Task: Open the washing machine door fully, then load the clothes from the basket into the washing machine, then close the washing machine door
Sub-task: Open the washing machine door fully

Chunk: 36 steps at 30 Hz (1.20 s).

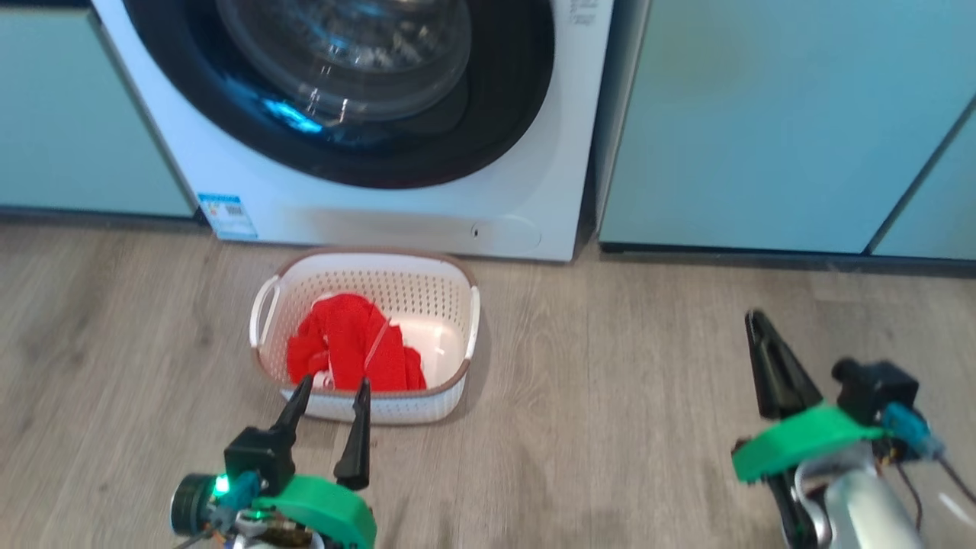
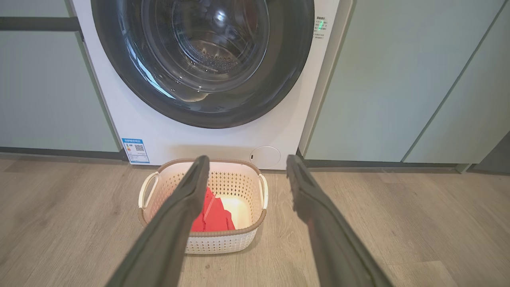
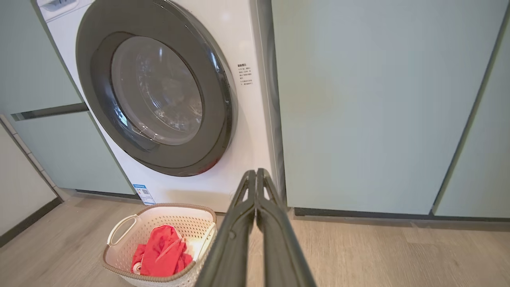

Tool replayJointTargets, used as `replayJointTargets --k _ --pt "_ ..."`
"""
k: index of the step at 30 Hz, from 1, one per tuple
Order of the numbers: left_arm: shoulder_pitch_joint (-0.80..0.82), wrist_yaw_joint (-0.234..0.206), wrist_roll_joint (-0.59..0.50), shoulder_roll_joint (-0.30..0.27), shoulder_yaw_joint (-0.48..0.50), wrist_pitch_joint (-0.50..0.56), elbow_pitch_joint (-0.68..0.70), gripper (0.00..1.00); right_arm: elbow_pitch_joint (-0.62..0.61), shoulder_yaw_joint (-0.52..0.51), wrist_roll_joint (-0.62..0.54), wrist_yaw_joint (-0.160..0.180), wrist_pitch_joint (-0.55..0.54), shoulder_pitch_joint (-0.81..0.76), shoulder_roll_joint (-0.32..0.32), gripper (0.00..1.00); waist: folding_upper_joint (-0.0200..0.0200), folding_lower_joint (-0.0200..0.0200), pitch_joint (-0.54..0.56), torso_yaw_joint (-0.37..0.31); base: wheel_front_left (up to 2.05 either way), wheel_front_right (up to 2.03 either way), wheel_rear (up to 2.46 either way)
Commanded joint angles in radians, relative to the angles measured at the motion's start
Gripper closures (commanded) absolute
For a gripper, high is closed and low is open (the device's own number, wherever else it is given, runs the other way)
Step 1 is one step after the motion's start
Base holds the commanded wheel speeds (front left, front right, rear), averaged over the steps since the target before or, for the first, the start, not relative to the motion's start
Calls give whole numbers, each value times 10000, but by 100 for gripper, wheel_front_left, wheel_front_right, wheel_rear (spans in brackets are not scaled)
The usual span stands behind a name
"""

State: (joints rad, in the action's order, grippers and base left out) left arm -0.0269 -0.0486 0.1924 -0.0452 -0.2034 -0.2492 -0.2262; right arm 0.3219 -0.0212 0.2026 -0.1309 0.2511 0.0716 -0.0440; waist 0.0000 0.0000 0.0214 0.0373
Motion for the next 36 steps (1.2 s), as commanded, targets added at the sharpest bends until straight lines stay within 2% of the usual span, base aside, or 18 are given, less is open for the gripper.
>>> replayJointTargets --k 1,6,9,10,19,22,25,36 --pt "621 -82 -34 -51 229 -126 377 0 -364 246 72 2 107 806 -62 100 0 0 -317 244 0 0 0" --pt "1136 -72 91 -51 156 -126 631 0 -293 255 395 2 -5 2177 -66 100 0 0 -1502 613 0 0 0" --pt "1615 -28 137 -51 101 -126 799 0 -312 354 690 2 -377 3474 -380 100 0 0 -2389 829 0 0 0" --pt "1615 -28 137 -51 101 -126 799 0 -312 354 690 2 -377 3474 -380 100 0 0 -2389 829 0 0 0" --pt "2896 -54 437 -51 79 -126 1304 0 367 98 2843 2 -2111 7820 -1253 100 0 0 -4356 1524 0 0 0" --pt "3190 -92 599 -51 -79 -126 1401 0 871 85 3094 2 -2538 9145 -1516 100 0 0 -4840 1779 0 0 0" --pt "3406 -183 766 -51 -212 -126 1474 0 1480 -121 3652 2 -2974 10343 -1503 100 0 0 -5223 1986 0 0 0" --pt "3696 -304 1051 -51 -550 -126 1616 0 4412 -1265 5201 2 -4406 13581 -1148 100 0 0 -6008 2445 0 0 0"
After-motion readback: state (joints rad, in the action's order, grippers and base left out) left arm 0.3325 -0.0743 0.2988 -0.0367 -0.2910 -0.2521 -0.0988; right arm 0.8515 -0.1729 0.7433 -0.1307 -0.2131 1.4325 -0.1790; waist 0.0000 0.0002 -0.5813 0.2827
